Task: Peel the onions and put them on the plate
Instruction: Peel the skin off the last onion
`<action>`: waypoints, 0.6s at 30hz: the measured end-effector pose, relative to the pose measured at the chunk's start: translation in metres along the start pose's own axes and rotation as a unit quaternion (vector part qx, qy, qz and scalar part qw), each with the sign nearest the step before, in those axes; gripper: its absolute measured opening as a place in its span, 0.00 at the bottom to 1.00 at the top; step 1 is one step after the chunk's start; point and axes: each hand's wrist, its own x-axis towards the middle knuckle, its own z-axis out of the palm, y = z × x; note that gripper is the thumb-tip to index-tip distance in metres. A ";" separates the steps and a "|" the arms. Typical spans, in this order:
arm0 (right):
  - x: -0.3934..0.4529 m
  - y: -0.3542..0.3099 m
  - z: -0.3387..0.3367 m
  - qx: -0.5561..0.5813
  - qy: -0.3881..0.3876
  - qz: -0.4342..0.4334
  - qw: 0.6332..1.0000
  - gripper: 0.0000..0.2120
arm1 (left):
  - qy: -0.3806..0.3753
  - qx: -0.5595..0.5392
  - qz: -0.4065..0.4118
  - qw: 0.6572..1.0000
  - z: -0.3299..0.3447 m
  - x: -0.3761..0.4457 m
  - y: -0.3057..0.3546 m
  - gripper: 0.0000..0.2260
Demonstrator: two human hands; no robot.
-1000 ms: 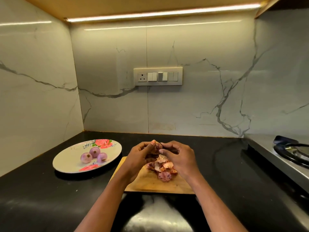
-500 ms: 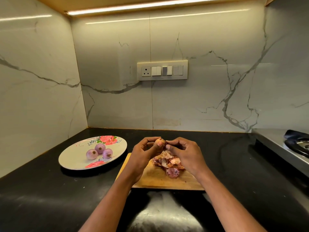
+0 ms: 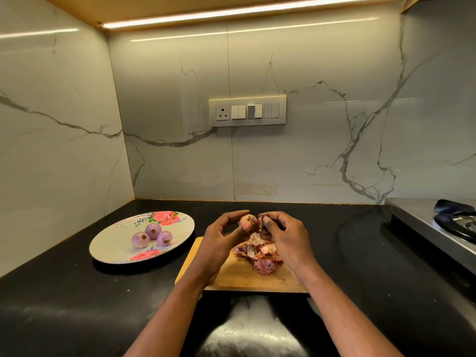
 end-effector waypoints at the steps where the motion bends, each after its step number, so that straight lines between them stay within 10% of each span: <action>1: 0.001 0.000 -0.001 0.006 -0.005 0.005 1.000 0.08 | 0.000 -0.011 -0.005 1.000 0.000 0.000 0.000 0.16; 18: 0.006 0.003 -0.006 0.043 -0.001 0.045 0.998 0.04 | -0.048 -0.090 -0.047 0.994 0.000 -0.001 0.005 0.24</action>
